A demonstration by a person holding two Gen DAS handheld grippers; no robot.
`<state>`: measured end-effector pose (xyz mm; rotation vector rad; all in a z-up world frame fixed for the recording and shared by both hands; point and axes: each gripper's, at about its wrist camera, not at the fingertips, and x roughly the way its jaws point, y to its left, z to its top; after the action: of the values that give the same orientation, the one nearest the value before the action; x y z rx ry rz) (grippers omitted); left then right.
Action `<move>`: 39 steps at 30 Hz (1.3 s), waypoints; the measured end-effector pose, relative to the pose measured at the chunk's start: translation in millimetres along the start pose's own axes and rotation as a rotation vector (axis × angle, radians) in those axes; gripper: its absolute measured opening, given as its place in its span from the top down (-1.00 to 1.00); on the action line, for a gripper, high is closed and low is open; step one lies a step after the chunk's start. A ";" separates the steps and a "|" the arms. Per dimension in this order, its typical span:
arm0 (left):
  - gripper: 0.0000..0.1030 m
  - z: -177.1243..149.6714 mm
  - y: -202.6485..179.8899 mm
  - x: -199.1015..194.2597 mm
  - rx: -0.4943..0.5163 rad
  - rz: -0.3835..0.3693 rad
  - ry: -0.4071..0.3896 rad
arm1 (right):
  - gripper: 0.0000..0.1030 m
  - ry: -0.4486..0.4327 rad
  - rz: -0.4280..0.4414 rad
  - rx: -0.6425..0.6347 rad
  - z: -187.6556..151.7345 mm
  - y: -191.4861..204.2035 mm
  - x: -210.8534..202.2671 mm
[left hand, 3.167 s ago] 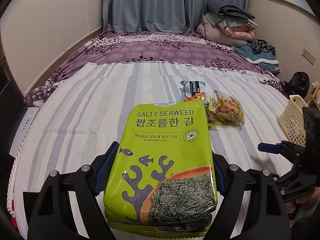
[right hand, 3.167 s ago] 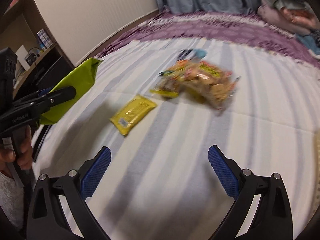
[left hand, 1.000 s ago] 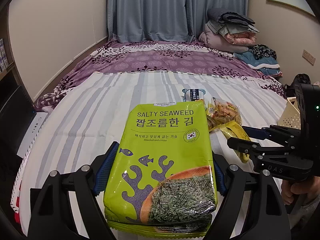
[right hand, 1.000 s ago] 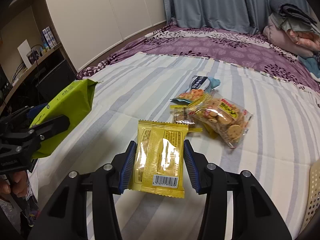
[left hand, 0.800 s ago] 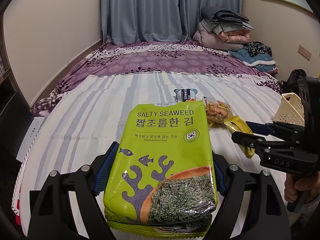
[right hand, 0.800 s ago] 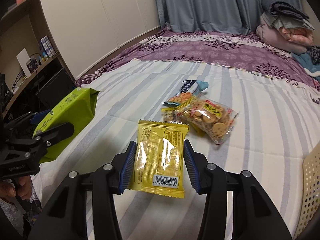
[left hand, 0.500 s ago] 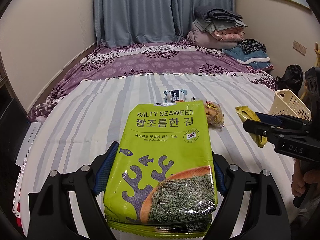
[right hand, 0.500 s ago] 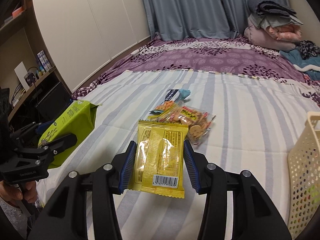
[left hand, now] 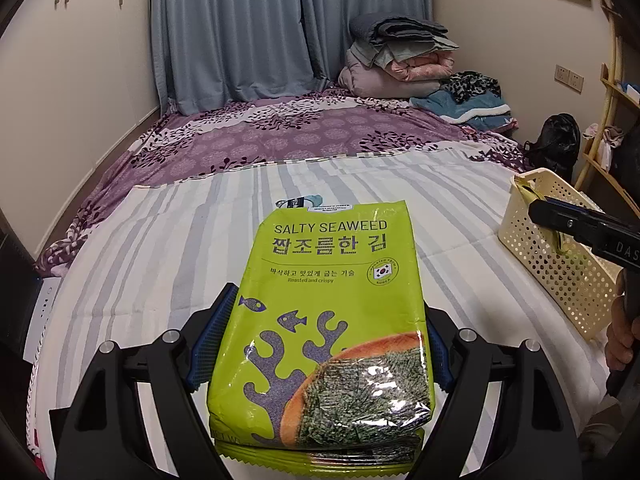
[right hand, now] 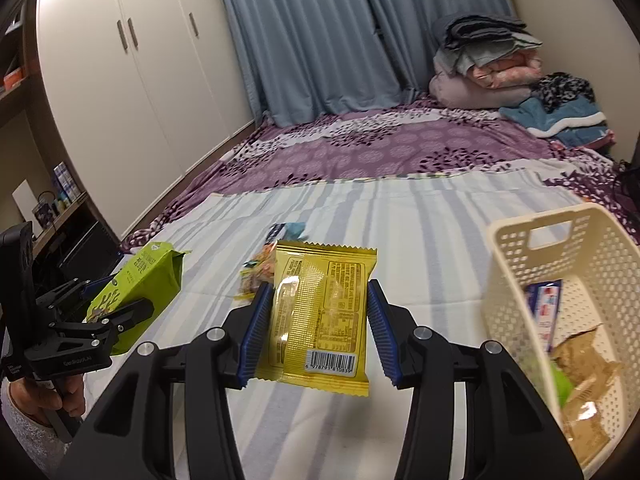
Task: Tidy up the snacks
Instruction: 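Carry the yellow wafer pack over the basket with the right gripper, then open the right gripper to drop the yellow pack into the basket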
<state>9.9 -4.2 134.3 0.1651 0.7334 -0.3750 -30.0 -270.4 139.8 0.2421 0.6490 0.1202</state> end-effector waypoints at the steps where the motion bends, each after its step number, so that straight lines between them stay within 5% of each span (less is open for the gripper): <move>1: -0.59 1.3 -3.6 0.6 0.006 -0.005 -0.001 | 0.07 -0.007 -0.007 0.005 0.7 -4.1 -3.3; 39: -0.59 32.8 -119.3 29.5 0.206 -0.140 0.026 | 0.06 -0.080 -0.325 0.302 -43.5 -179.2 -92.6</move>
<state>3.9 -131.3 136.4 0.3138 0.7335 -0.5835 -123.5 -452.4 113.7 0.4255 0.6179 -0.3006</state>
